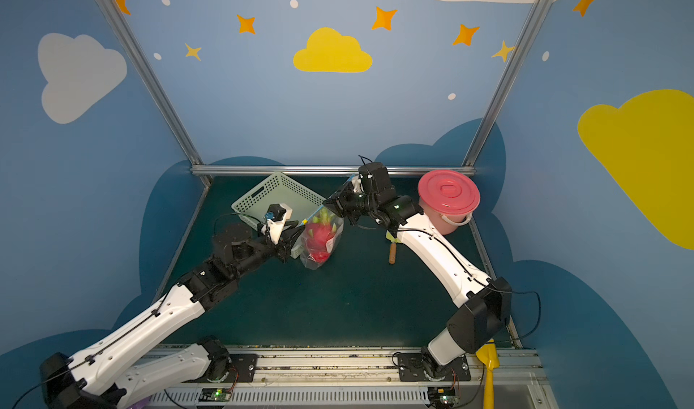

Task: Open the zip-top bag and take out the dragon fruit
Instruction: Pick up the zipper food storage bag at the center of the board.

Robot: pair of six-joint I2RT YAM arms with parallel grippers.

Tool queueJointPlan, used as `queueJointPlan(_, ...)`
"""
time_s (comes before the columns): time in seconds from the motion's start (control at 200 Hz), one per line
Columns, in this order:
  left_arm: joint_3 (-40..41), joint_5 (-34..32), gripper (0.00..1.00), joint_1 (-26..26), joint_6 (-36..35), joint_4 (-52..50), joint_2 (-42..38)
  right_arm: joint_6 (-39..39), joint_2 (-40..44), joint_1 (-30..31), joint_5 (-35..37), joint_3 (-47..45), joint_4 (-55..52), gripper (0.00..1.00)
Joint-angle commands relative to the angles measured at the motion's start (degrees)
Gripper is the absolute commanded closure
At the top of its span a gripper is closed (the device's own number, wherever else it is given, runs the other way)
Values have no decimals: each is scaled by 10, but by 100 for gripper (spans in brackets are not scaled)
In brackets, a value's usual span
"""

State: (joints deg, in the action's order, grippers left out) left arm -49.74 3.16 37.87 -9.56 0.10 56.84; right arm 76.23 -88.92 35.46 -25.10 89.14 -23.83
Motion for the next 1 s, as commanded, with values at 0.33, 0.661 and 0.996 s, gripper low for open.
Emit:
queueJointPlan(0.33,-25,16,93,-5,-30,-22,-4,3,-6,-4,-11,11,7,100)
queueJointPlan(0.661,-76,118,96,-30,-150,-132,2,-181,0,-52,-64,76,-154,30)
queueJointPlan(0.996,-143,248,97,-94,-211,-177,27,-881,166,-23,-110,-34,-61,40)
